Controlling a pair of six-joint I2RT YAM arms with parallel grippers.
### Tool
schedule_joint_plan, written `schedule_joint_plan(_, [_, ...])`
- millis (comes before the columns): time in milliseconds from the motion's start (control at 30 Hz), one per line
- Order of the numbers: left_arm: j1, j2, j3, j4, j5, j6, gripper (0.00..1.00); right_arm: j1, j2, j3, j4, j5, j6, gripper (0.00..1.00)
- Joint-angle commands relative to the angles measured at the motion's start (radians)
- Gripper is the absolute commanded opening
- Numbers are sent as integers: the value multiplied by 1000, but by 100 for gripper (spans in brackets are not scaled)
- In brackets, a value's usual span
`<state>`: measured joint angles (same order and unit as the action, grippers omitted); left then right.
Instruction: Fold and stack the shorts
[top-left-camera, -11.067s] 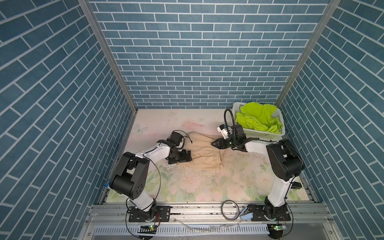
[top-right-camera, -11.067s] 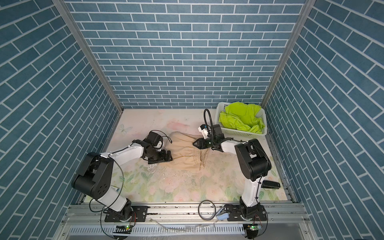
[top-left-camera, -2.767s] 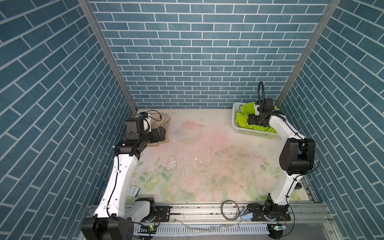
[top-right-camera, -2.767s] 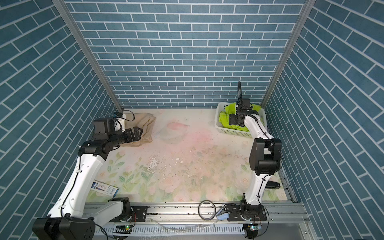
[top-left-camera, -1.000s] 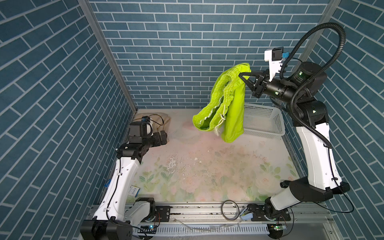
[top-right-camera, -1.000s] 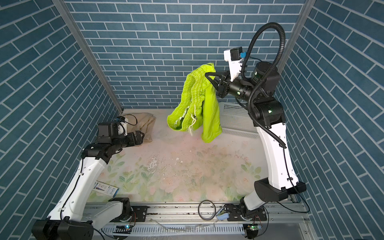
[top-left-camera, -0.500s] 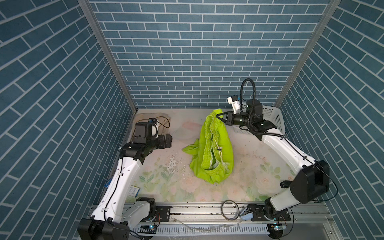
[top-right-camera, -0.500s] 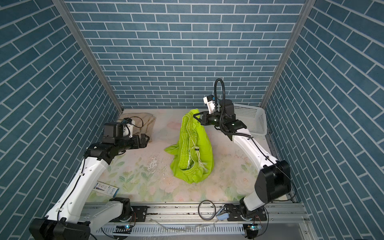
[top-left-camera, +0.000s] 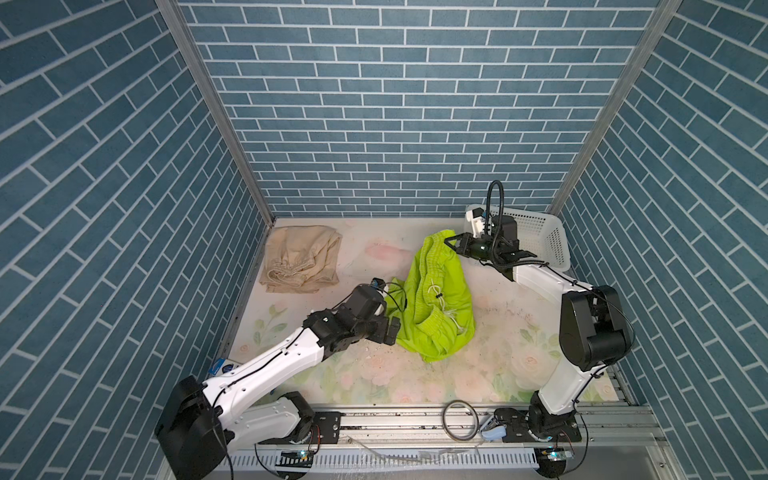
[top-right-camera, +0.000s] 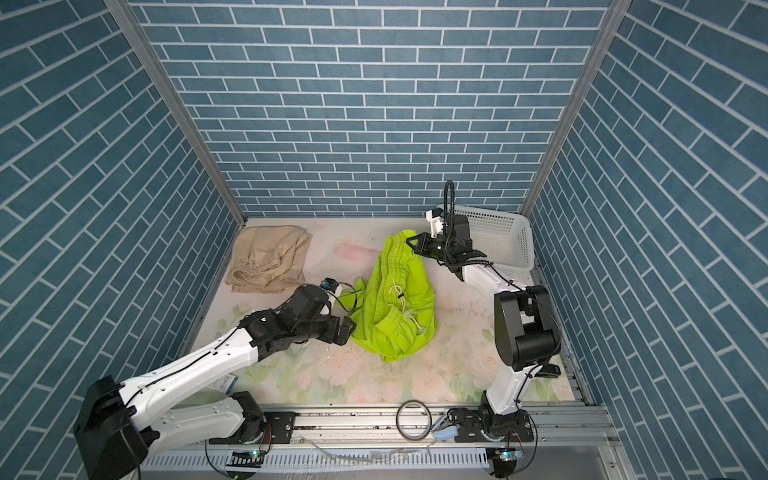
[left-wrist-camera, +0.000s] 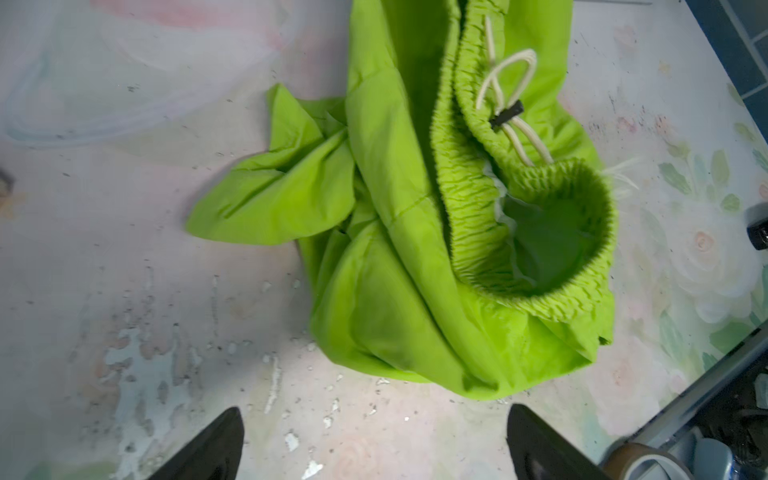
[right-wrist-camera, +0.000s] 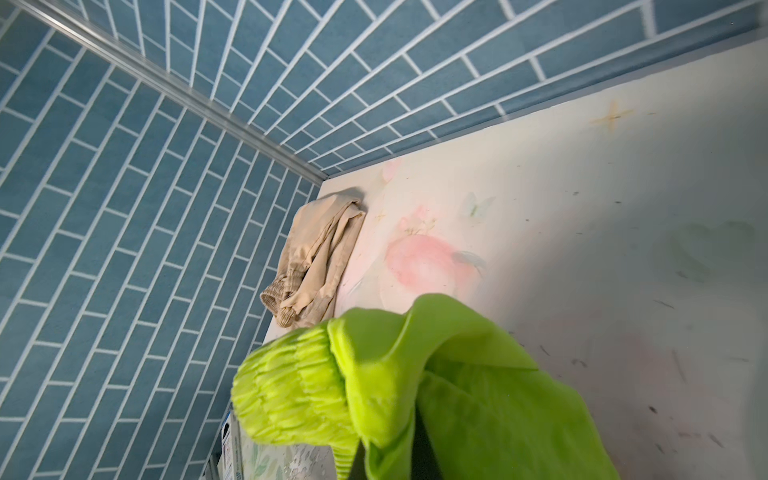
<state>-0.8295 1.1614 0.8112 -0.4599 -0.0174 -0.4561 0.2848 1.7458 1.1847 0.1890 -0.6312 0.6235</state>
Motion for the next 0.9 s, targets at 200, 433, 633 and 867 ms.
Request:
schedule_joint_plan(200, [-164,243,173,81,-75,-224,100,-24,-180,-153,29,94,-68,0])
schedule_joint_plan(433, [-194,324,192,186,7,-299,99,-34,-234,-226,47,93,-74,0])
schedule_joint_plan(633, [-195,393,209,195,27,-320,97,-36,-252,-262,78,72,-72,0])
schedule_joint_plan(867, [-193,475,246,217,27,-304,82,-38,-285,-295,101,53,-91,0])
